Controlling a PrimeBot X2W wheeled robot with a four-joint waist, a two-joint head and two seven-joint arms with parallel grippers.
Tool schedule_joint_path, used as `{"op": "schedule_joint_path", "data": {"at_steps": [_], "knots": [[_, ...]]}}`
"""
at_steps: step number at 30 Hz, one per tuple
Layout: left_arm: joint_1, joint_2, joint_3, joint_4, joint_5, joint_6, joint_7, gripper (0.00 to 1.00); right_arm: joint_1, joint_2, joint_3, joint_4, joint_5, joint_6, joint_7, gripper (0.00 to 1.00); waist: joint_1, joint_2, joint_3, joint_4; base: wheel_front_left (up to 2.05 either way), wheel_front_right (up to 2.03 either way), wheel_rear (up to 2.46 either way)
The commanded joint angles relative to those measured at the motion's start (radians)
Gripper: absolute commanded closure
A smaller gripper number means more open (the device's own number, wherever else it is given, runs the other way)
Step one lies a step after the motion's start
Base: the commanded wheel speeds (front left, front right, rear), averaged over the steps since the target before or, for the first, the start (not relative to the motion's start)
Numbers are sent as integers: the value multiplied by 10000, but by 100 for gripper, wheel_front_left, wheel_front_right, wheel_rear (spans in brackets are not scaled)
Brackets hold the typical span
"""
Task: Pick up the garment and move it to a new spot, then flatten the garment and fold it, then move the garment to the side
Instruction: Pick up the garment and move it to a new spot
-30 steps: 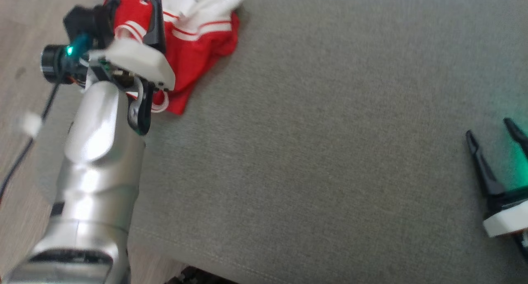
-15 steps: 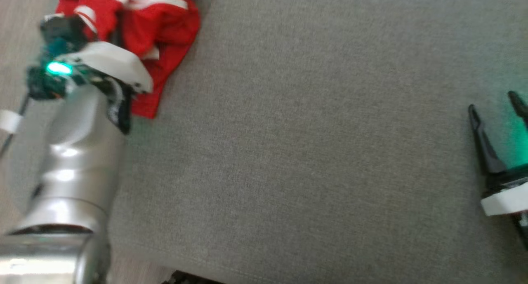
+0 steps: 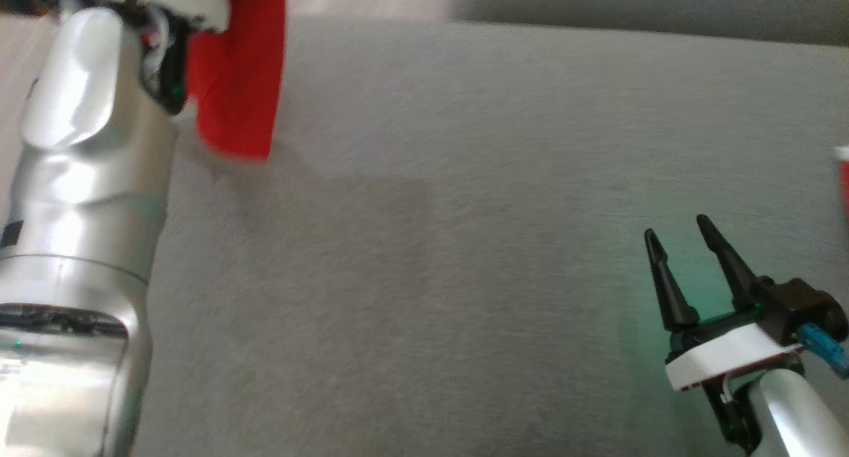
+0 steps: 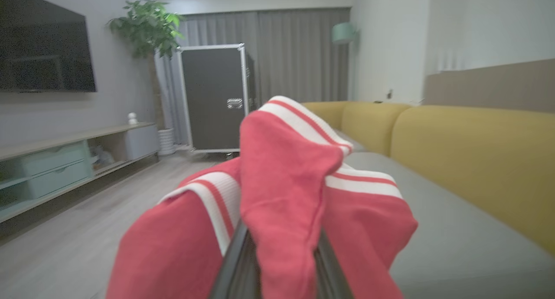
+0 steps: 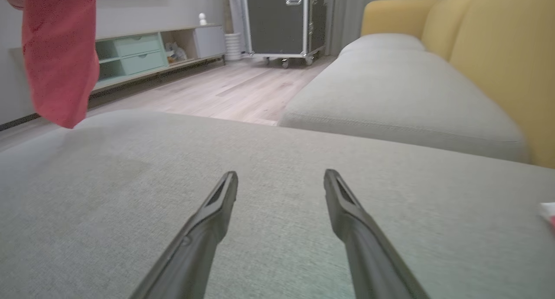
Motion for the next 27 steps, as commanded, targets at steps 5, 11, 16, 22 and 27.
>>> {"op": "schedule_joint_path", "data": {"at_steps": [5,11,16,22,27], "knots": [[-428,508,-1550,-2495,-1791,-57,1185,100,-67,360,46,-436,-23,-7,-135,0,4,-1,-1522,-2383,0,0,0],[331,545,-2869,-3711,-2244,-58,1724,100,-108,526,-3,-669,-34,-7,-136,0,4,-1,-1183,-3265,0,0,0],[1685,294,-4054,-3894,-1753,-56,1361,100,-326,655,126,-870,-13,-7,-136,0,4,-1,-299,-4005,0,0,0],[3827,-411,-4979,-3111,-1693,-36,-61,56,-614,833,127,-881,58,-7,-137,0,4,-1,723,-4421,0,0,0],[4867,-713,-5253,-2648,-1571,356,-977,0,-556,914,84,-575,83,-7,-137,0,4,-1,685,-4119,0,0,0]]}}
